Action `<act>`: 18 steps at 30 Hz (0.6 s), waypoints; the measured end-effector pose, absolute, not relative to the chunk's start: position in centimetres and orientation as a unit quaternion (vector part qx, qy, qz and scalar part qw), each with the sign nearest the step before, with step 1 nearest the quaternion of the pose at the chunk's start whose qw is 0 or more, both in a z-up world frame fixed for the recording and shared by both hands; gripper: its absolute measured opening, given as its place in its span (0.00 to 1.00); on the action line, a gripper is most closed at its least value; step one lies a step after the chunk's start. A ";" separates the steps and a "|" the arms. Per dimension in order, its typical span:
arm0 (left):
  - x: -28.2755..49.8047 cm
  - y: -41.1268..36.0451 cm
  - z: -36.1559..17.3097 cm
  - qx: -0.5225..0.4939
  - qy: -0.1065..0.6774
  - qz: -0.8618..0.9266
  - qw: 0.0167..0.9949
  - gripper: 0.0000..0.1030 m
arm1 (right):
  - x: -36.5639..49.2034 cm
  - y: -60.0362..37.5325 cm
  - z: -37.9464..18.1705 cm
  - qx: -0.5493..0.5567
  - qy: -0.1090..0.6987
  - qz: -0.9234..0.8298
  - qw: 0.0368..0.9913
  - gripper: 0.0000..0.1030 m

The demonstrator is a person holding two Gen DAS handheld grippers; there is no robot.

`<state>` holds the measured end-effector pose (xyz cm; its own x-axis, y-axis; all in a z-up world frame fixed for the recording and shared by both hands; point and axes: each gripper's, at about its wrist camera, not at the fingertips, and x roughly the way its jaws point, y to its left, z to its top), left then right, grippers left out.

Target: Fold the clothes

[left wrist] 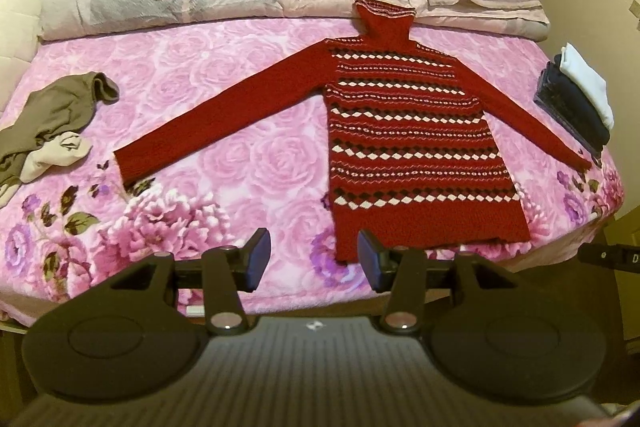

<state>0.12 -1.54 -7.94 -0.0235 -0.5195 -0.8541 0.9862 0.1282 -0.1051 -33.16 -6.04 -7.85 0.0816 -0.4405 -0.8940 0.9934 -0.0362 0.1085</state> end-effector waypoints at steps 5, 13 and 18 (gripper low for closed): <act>-1.8 -5.0 -8.6 0.292 0.405 -0.591 0.633 0.42 | -35.5 -9.5 -8.8 0.425 0.327 -0.586 0.607 0.89; -7.3 -14.3 -10.0 0.285 0.432 -0.569 0.639 0.42 | -43.8 -18.0 -11.1 0.458 0.338 -0.586 0.577 0.89; -11.1 -19.9 -11.1 0.261 0.457 -0.548 0.650 0.43 | -48.8 -24.7 -12.0 0.459 0.369 -0.576 0.567 0.89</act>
